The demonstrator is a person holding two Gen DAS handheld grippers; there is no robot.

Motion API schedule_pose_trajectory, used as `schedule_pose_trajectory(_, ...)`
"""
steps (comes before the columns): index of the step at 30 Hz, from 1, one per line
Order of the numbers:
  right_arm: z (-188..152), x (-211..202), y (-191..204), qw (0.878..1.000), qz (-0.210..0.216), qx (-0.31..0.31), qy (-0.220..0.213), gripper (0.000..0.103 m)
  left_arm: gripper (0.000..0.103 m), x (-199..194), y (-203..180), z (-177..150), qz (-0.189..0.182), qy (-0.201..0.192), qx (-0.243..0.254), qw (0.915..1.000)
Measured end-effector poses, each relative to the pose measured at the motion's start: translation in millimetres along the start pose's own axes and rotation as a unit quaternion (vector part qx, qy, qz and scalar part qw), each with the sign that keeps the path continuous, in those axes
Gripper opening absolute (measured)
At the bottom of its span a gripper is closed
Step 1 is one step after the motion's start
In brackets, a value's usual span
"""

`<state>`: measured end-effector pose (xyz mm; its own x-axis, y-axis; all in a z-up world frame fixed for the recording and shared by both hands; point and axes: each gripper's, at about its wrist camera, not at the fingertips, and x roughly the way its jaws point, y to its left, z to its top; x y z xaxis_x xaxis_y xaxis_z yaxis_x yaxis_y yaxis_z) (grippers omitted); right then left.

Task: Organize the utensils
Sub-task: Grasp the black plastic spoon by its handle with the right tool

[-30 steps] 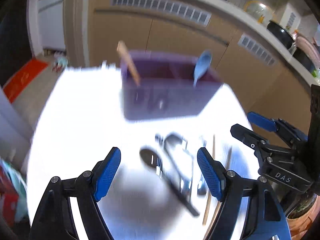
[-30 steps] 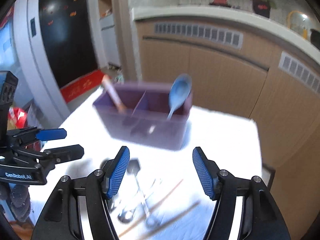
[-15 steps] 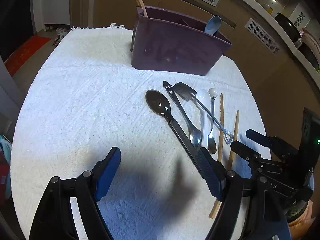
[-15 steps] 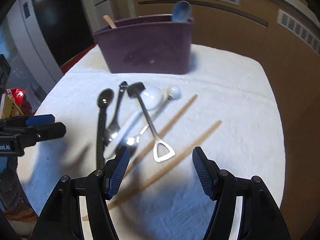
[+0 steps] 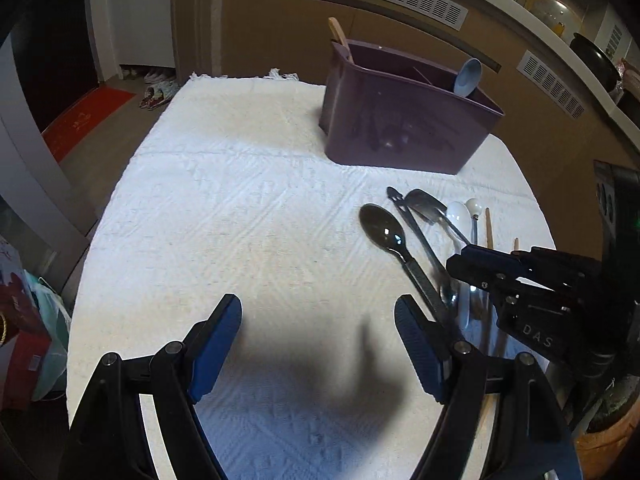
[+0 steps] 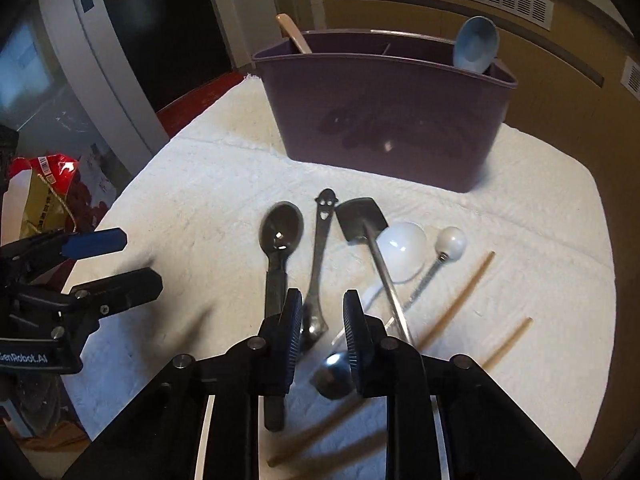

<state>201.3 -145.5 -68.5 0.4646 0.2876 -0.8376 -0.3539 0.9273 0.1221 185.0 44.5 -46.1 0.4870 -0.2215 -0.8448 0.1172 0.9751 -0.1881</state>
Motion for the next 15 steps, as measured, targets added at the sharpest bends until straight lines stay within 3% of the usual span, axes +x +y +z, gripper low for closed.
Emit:
schedule_pose_trajectory(5, 15.2, 21.4, 12.9, 1.0, -0.006, -0.011, 0.016, 0.019, 0.076, -1.2, 17.3, -2.3, 0.003, 0.002, -0.021, 0.9998)
schedule_pose_trajectory(15, 8.6, 23.5, 32.9, 0.999, 0.01, -0.028, 0.028, 0.019, 0.077, -2.2, 30.1, -5.4, -0.004, 0.003, -0.033, 0.9994)
